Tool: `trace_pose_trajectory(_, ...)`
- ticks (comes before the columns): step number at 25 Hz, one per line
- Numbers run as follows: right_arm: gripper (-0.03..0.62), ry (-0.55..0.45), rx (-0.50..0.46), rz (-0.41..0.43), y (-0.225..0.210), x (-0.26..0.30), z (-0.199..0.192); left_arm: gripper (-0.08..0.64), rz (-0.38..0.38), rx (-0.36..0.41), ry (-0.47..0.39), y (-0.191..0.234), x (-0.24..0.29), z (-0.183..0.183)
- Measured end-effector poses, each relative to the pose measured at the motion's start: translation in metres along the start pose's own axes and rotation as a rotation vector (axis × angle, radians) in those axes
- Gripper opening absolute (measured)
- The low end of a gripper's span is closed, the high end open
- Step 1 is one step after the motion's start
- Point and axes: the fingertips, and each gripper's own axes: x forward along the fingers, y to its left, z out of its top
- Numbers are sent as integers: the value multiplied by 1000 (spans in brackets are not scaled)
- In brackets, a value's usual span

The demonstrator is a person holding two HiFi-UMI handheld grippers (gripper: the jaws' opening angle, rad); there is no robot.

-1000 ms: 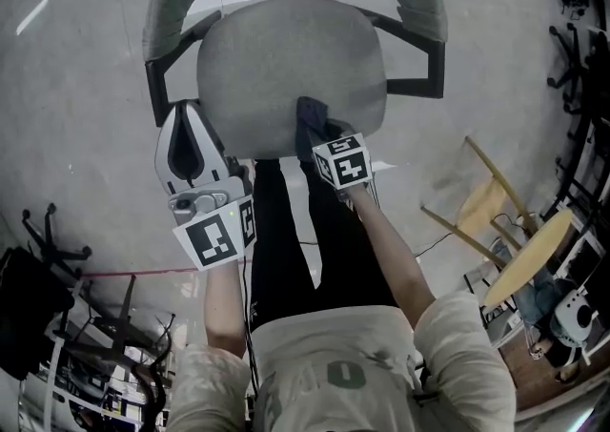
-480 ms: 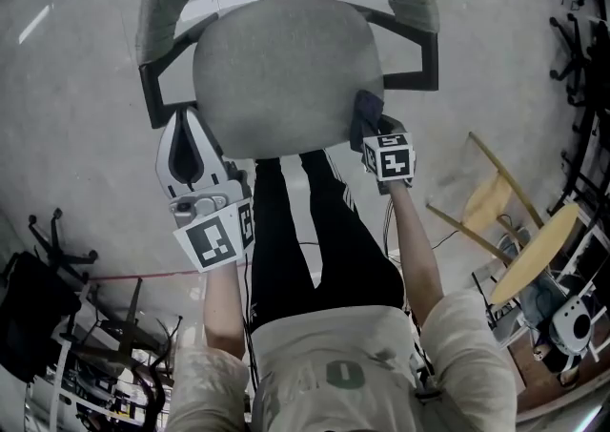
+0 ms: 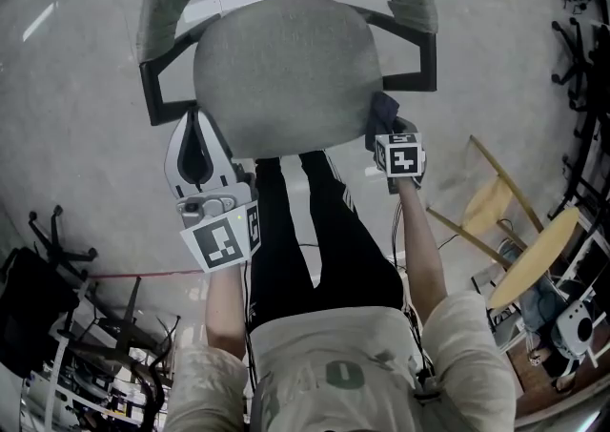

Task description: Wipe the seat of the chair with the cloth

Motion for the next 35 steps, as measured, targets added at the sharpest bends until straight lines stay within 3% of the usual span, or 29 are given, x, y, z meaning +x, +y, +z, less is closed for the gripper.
trace_pose_trajectory(10, 49, 1, 5, -21, -10, 0, -2, 20, 7, -9, -16, -12, 1, 7)
trace_pose_trajectory(16, 49, -49, -37, -25, 11, -23, 30, 20, 9, -15, -50, -17, 9, 39)
trace_pose_trajectory(22, 49, -281, -38, 20, 59, -105, 155, 20, 26, -40, -105, -10, 11, 119)
trace_pose_trajectory(28, 49, -685, -105, 43, 88, -272, 335, 20, 39, -128, -239, -7, 25, 234)
trace_pose_trajectory(31, 49, -873, -146, 49, 112, -379, 371, 20, 32, -139, -301, -11, 10, 295)
trace_pose_trajectory(35, 49, -1087, -204, 64, 142, -499, 377, 15, 13, -117, -385, -19, -17, 364)
